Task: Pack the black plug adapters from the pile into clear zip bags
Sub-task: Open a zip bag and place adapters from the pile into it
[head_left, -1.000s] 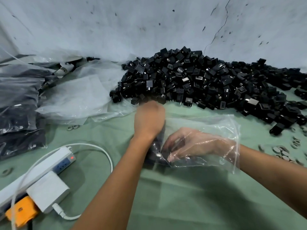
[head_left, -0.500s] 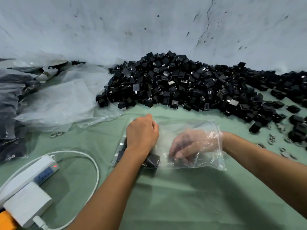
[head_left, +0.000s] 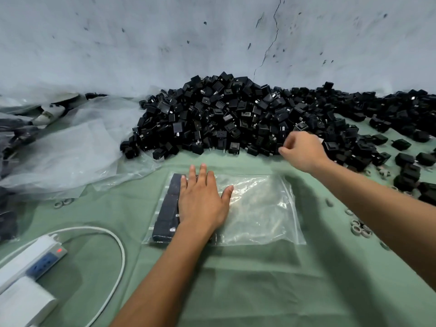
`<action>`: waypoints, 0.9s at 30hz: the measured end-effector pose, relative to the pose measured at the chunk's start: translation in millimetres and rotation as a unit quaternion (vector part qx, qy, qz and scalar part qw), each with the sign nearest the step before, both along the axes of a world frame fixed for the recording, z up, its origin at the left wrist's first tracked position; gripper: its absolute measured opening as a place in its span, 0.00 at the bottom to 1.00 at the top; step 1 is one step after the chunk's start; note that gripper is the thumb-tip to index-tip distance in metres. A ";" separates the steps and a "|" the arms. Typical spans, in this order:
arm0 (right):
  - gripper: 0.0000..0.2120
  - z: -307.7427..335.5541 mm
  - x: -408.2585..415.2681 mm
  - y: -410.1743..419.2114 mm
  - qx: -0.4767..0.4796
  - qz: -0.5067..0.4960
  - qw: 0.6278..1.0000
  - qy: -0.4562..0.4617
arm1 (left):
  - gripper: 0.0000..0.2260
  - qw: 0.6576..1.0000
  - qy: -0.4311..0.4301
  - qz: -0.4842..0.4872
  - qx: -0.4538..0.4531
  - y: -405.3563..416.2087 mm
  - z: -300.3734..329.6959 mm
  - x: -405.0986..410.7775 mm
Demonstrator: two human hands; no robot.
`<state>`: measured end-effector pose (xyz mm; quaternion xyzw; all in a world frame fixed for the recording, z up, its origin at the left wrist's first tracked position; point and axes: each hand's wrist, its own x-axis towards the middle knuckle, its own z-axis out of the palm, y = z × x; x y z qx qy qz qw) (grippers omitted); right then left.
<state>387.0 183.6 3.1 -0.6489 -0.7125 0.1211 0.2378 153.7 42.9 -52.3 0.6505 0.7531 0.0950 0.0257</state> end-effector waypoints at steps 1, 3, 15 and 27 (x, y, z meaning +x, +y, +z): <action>0.08 -2.0 -8.5 1.8 0.055 0.006 0.996 -0.067 | 0.36 1.000 0.008 -0.001 -0.007 0.8 -1.1 -0.1; 0.20 -6.3 -22.5 2.8 0.081 0.060 0.977 -0.187 | 0.36 1.000 0.015 -0.001 -0.012 1.4 -2.4 -0.8; 0.14 -10.4 -16.8 -8.3 0.047 0.078 0.983 -0.161 | 0.37 0.999 0.026 -0.005 -0.024 1.5 -3.3 -2.6; 0.17 -24.3 43.1 -56.9 -0.048 0.126 0.982 -0.136 | 0.38 0.999 0.036 0.010 -0.016 4.4 27.0 21.4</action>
